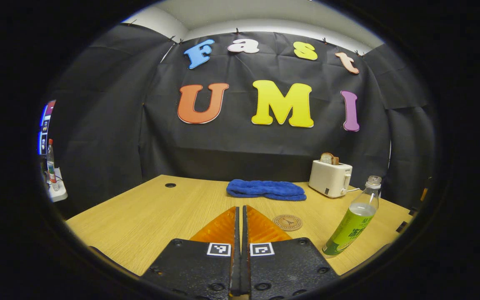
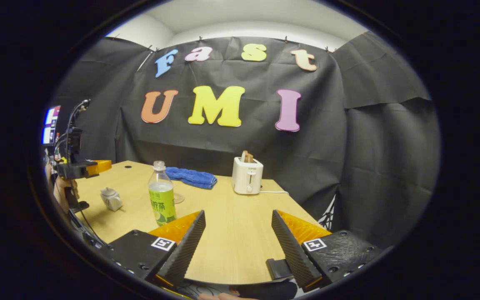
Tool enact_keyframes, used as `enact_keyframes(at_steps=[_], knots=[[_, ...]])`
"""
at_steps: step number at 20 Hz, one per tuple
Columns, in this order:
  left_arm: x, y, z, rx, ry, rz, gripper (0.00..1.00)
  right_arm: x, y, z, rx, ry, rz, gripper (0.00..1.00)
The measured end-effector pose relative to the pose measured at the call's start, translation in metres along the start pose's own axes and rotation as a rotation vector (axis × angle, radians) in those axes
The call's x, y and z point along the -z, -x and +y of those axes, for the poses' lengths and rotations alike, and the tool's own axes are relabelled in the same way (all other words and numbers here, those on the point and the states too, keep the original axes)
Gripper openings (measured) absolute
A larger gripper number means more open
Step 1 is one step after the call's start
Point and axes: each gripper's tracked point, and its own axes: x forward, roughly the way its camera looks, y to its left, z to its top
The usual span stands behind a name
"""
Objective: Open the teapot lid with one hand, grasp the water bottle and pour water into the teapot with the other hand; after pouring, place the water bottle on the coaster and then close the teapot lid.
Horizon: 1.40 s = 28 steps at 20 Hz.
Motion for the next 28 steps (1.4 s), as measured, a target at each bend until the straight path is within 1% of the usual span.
enact_keyframes(at_steps=[3,4,5,6,7,8,11,13,14,16,17,18,19,20,21,22,23,25,27,28], knots=[[0.035,-0.001,-0.005,0.055,0.049,0.072,0.03,-0.002,0.000,-0.001,0.008,0.020,-0.009,0.95],[0.046,-0.004,0.000,0.053,0.057,0.092,0.12,-0.002,0.001,0.001,0.008,0.022,-0.012,0.95],[0.053,-0.005,0.006,0.034,0.050,0.101,0.20,-0.002,0.001,0.002,0.005,0.022,-0.012,0.95],[0.059,-0.004,0.007,0.029,0.039,0.112,0.25,0.000,0.001,0.002,0.003,0.023,-0.010,0.98],[0.063,-0.006,0.008,0.023,0.020,0.121,0.30,0.001,0.000,0.003,0.000,0.024,-0.006,0.97],[0.066,-0.007,0.008,0.020,0.003,0.127,0.43,0.003,-0.001,0.003,-0.002,0.026,-0.002,0.95],[0.071,-0.007,-0.001,0.045,-0.024,0.131,0.41,0.005,-0.003,0.003,-0.001,0.026,0.007,0.95],[0.080,-0.011,0.002,0.022,-0.030,0.162,0.30,0.005,-0.004,0.002,0.003,0.024,0.010,0.95],[0.079,-0.012,0.003,0.018,-0.034,0.147,0.17,0.006,-0.005,0.002,0.005,0.023,0.011,0.95],[0.077,-0.012,0.002,0.014,-0.030,0.147,0.08,0.007,-0.006,0.001,0.006,0.021,0.012,0.95],[0.077,-0.011,0.002,0.012,-0.031,0.146,0.06,0.007,-0.006,0.002,0.005,0.020,0.013,0.95],[0.076,-0.011,0.004,0.007,-0.030,0.144,0.04,0.008,-0.006,0.002,0.002,0.020,0.013,0.98],[0.071,-0.010,0.002,0.011,-0.023,0.137,0.03,0.008,-0.006,0.003,-0.001,0.020,0.014,0.98],[0.064,-0.009,0.000,0.013,-0.018,0.120,0.03,0.010,-0.007,0.005,-0.004,0.019,0.016,0.95],[0.056,-0.008,-0.002,0.017,-0.018,0.108,0.03,0.012,-0.008,0.009,-0.012,0.014,0.018,0.98],[0.049,-0.007,-0.003,0.019,-0.020,0.101,0.03,0.015,-0.011,0.014,-0.030,0.003,0.022,0.95],[0.040,-0.006,-0.003,0.015,-0.023,0.092,0.03,0.019,-0.014,0.022,-0.053,-0.012,0.031,0.95],[0.023,-0.001,-0.003,0.008,-0.018,0.074,0.03,0.027,-0.021,0.047,-0.129,-0.052,0.042,0.95],[0.003,0.007,-0.010,0.030,0.026,0.051,0.03,0.037,-0.027,0.071,-0.196,-0.092,0.047,0.95],[-0.005,0.012,-0.010,0.036,0.049,0.045,0.02,0.043,-0.030,0.086,-0.228,-0.111,0.042,0.93]])
